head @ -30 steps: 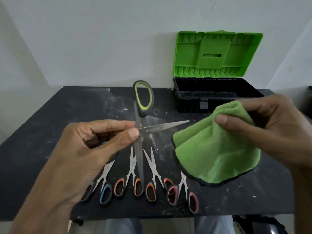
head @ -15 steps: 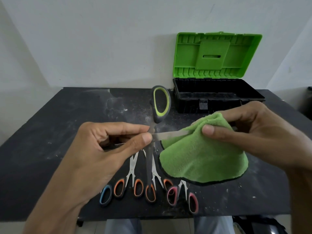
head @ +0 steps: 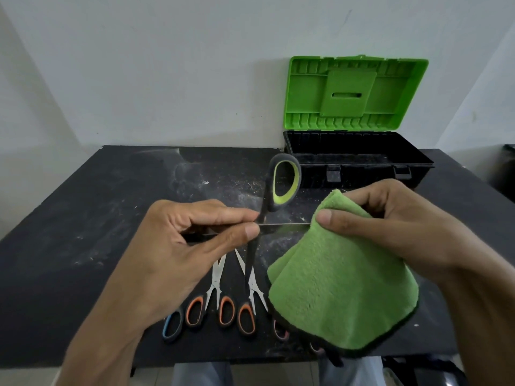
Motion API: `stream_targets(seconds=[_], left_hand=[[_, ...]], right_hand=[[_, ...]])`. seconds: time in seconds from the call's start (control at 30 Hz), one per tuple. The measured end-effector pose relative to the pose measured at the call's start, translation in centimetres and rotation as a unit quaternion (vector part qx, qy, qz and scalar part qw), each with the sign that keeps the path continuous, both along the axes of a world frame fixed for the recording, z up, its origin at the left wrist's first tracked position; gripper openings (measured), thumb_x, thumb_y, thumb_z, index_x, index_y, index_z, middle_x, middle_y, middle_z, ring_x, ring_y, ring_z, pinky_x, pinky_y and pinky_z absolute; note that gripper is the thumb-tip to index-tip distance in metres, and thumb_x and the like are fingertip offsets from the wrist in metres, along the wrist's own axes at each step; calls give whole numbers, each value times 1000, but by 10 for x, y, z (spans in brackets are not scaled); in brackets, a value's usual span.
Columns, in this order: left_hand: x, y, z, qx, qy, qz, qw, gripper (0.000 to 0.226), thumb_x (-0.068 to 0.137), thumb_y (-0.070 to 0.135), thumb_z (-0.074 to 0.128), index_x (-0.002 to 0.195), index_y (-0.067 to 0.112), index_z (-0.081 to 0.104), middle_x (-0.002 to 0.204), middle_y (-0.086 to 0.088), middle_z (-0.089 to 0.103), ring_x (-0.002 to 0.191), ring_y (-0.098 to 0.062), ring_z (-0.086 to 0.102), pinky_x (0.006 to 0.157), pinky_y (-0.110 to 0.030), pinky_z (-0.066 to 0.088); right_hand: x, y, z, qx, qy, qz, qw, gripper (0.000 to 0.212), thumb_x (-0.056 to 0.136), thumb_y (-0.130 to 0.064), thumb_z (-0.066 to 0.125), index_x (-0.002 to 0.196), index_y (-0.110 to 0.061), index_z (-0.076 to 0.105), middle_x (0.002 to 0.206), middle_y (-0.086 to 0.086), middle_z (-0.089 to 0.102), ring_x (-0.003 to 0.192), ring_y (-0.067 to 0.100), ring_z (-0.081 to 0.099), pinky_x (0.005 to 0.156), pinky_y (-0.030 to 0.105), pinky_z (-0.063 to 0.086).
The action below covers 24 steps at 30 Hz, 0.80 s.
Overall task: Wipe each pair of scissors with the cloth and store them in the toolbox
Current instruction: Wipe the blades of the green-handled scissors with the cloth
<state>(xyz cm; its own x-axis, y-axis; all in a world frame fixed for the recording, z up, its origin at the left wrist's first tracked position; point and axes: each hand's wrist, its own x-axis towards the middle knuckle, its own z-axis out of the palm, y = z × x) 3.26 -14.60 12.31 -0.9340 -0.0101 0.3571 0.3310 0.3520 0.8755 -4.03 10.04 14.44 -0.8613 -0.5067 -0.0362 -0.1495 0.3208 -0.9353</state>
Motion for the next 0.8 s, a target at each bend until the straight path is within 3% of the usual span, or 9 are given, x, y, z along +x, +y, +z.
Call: stream_targets(seconds=[0.17, 0.37, 0.47, 0.57, 0.63, 0.7, 0.8], left_hand=[[-2, -1, -2, -49, 62, 1, 997, 17, 76, 17, 77, 92, 24, 79, 88, 10, 77, 88, -11, 72, 78, -17, 55], [-6, -4, -7, -96, 102, 38, 989, 14, 83, 33, 72, 96, 36, 78, 105, 16, 74, 114, -21, 63, 98, -39, 49], [-5, 2, -9, -14, 73, 44, 996, 15, 84, 40, 67, 87, 33, 79, 112, 11, 73, 121, -20, 60, 105, -45, 42], [-4, 16, -8, 86, 34, 106, 990, 22, 80, 45, 72, 71, 26, 78, 111, 12, 73, 117, -5, 61, 102, -33, 41], [-5, 25, -10, 126, 15, 170, 977, 21, 69, 48, 76, 72, 27, 75, 119, 17, 67, 113, 3, 61, 95, -25, 44], [-6, 30, -12, 142, -10, 229, 963, 46, 59, 52, 82, 97, 33, 65, 131, 17, 57, 111, -2, 62, 89, -21, 49], [-9, 33, -15, 163, -51, 252, 953, 102, 48, 49, 86, 133, 41, 30, 135, 12, 45, 108, -8, 64, 72, -10, 52]], right_hand=[[-2, 1, -3, -41, -38, -12, 998, 28, 71, -35, 81, 84, -10, 85, 83, 15, 82, 72, 26, 79, 66, 33, 64], [-2, 1, -11, -121, -43, -42, 991, 32, 66, -26, 83, 88, -3, 83, 90, 20, 81, 80, 31, 80, 74, 38, 66], [0, 0, -14, -139, -14, -53, 989, 28, 68, -26, 83, 87, -6, 83, 88, 17, 81, 80, 28, 80, 74, 34, 66], [1, -1, -16, -142, 30, -54, 988, 22, 72, -26, 82, 86, -10, 84, 87, 12, 82, 81, 25, 80, 74, 31, 65], [3, -3, -18, -131, 69, -54, 987, 18, 76, -26, 82, 87, -12, 84, 87, 9, 82, 82, 23, 80, 74, 30, 64], [3, -4, -20, -116, 111, -57, 985, 13, 79, -25, 81, 87, -15, 84, 86, 6, 82, 82, 21, 80, 73, 28, 62], [4, -4, -22, -108, 159, -68, 979, 8, 82, -22, 81, 88, -17, 84, 85, 1, 82, 80, 14, 79, 70, 22, 60]])
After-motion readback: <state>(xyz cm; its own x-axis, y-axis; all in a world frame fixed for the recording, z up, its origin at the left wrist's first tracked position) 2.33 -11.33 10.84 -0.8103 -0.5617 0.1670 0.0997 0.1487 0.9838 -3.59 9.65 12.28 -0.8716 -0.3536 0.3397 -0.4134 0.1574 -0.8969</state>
